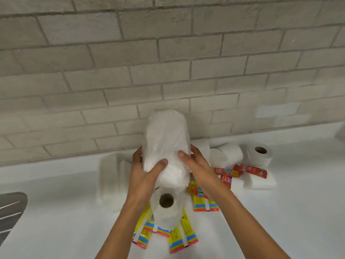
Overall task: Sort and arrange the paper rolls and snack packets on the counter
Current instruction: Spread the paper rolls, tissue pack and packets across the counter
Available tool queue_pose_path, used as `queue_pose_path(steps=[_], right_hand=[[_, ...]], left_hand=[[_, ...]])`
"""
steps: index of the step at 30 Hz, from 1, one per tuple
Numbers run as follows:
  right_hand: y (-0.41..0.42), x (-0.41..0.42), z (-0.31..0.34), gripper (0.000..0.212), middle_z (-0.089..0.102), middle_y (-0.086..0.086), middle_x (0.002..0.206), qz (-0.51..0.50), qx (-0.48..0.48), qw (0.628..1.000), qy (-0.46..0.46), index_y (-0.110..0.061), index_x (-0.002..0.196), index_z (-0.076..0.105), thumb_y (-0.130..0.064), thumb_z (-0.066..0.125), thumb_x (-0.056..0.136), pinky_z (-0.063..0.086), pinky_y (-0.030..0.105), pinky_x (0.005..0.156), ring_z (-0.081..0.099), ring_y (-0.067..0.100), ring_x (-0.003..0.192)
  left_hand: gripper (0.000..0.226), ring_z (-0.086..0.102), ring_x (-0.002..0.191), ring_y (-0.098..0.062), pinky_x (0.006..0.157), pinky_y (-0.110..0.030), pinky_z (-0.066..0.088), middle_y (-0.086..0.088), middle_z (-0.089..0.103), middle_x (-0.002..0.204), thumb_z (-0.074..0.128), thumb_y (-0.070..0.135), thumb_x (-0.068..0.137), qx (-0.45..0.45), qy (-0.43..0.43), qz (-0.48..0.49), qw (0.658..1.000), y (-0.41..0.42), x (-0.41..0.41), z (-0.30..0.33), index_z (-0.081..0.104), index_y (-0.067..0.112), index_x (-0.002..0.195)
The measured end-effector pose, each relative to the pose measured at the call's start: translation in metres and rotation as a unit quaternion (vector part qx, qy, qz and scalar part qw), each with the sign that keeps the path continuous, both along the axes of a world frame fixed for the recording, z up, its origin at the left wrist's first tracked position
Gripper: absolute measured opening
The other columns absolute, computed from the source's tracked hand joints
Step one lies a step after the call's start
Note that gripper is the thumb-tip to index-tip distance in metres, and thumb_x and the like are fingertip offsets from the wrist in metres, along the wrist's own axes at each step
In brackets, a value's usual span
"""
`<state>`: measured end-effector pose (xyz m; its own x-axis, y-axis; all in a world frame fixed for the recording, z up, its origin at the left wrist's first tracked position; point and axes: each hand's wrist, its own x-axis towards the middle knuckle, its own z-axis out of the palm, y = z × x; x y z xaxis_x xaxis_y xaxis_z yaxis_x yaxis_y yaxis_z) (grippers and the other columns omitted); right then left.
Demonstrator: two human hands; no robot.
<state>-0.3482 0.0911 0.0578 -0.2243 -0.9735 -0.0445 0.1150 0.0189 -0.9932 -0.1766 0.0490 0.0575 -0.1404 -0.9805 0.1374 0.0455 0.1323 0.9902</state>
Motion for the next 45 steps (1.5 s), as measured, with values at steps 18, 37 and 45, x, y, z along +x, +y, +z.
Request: queue_pose_path(steps=[18,37,45], right_hand=[[0.100,-0.301,-0.026,0.067,0.068,-0.003,0.124,-0.106,0.019,0.987,-0.124,-0.033,0.134,0.048,-0.035,0.082,0.076,0.057,0.047,0.093,0.069,0.021,0.109],[0.126,-0.587,-0.064,0.059,0.068,-0.002,0.115,-0.250,0.146,0.957,-0.012,-0.034,0.126,0.057,-0.048,0.078,0.072,0.057,0.037,0.081,0.066,0.022,0.102],[0.122,-0.653,-0.090,0.053,0.065,-0.009,0.100,-0.274,0.234,0.933,0.026,-0.041,0.118,0.057,-0.058,0.065,0.068,0.046,0.030,0.060,0.062,0.020,0.089]], left_hand=[[0.064,0.065,0.105,-0.007,0.093,-0.051,0.053,0.016,0.063,0.126,0.071,0.052,0.084,0.016,-0.122,-0.181,0.976,0.083,-0.277,-0.014,0.043,0.048,0.141],[0.033,0.056,0.115,0.000,0.087,-0.023,0.042,0.022,0.063,0.117,0.063,0.039,0.093,-0.017,-0.280,-0.110,0.954,0.041,-0.381,-0.047,0.052,0.055,0.120],[0.040,0.051,0.115,0.000,0.090,-0.029,0.043,0.025,0.052,0.129,0.060,0.047,0.093,-0.082,-0.323,-0.108,0.937,0.028,-0.444,-0.044,0.048,0.050,0.131]])
